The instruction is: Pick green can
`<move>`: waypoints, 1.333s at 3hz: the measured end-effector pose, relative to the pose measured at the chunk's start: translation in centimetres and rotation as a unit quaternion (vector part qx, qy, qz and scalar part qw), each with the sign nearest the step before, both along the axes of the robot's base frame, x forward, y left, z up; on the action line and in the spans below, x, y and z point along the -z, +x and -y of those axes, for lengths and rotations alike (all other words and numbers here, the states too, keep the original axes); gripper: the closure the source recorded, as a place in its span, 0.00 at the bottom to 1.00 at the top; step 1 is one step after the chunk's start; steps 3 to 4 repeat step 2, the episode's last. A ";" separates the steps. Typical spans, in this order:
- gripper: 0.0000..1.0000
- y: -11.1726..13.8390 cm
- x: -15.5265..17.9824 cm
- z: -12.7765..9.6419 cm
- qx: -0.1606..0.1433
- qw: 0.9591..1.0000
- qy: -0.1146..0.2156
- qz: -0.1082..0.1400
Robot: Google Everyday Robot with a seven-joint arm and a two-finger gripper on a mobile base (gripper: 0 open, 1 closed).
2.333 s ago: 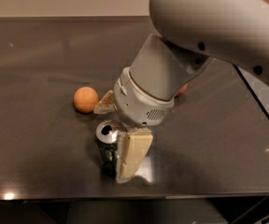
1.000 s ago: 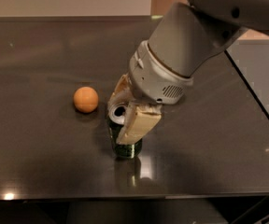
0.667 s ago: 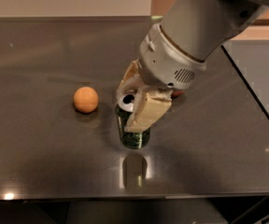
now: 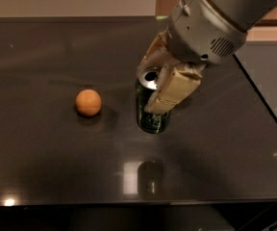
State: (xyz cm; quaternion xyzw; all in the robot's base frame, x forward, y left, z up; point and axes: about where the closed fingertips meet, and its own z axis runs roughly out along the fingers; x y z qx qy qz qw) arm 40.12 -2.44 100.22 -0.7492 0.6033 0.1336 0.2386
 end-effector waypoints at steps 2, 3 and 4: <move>1.00 -0.1 -1.5 0.7 0.005 1.000 0.004 0.023; 1.00 -0.1 -1.5 0.7 0.005 1.000 0.004 0.023; 1.00 -0.1 -1.5 0.7 0.005 1.000 0.004 0.023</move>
Offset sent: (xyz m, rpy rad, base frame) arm -0.0001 -0.0068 0.0121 0.0078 -0.0380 -0.0092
